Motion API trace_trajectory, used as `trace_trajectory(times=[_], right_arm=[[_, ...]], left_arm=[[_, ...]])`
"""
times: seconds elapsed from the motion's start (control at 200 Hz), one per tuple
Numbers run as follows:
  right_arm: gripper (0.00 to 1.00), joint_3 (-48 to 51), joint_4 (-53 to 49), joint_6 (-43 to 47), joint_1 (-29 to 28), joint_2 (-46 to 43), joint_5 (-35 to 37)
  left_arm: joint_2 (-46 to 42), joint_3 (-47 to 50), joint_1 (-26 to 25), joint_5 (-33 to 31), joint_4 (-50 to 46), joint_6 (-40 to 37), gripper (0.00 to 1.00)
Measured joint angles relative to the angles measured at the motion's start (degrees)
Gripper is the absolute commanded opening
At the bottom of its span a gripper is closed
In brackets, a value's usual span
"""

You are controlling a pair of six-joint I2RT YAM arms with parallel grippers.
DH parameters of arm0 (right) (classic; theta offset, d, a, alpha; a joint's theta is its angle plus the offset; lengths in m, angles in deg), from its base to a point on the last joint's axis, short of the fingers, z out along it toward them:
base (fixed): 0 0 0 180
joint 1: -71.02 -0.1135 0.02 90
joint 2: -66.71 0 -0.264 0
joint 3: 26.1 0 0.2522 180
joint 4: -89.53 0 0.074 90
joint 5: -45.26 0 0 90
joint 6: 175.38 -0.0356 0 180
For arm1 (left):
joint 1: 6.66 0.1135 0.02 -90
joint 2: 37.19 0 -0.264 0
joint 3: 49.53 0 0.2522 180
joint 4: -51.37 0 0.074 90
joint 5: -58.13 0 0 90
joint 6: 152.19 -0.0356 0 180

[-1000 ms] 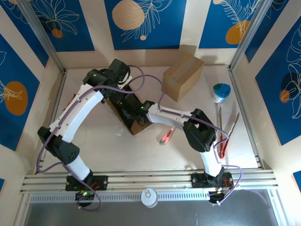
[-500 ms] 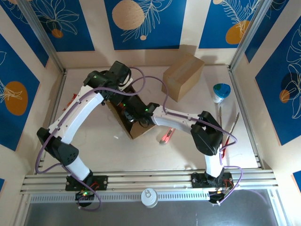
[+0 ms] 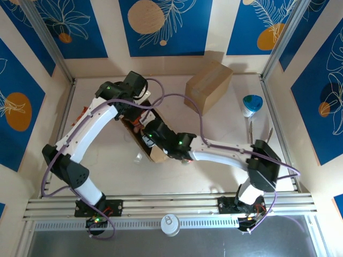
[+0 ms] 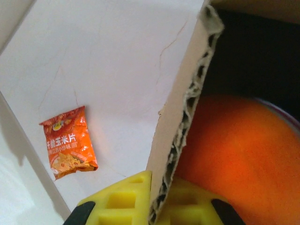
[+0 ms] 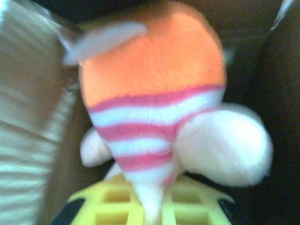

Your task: Unpack the express box

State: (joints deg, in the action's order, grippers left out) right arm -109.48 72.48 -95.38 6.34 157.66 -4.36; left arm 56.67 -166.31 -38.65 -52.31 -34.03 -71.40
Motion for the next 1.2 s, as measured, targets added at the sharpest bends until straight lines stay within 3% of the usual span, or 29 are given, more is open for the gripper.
trace_trajectory(times=[0.145, 0.36, 0.705, 0.975, 1.201], right_arm=[[0.00, 2.80, 4.09, 1.62, -1.97, -6.93, 0.63], [0.00, 4.24, 5.42, 2.93, -2.08, -7.72, 1.27], [0.00, 4.42, 7.52, 2.91, -3.32, -15.26, 2.32], [0.00, 4.57, 5.90, 2.32, -4.33, -25.03, 5.14], [0.00, 4.79, -8.31, -4.42, -3.52, -35.04, 9.01]], left_arm=[[1.55, 0.02, 2.54, -0.98, 0.17, 1.14, 0.00], [2.27, 0.02, 4.48, -0.02, -0.07, 3.28, 0.00], [7.41, -5.42, 13.46, 0.15, -3.13, 8.26, 0.00], [15.72, -17.92, 19.28, 2.12, -5.57, 10.78, 0.00], [27.10, -33.66, 24.87, 4.42, -8.83, 11.89, 0.00]])
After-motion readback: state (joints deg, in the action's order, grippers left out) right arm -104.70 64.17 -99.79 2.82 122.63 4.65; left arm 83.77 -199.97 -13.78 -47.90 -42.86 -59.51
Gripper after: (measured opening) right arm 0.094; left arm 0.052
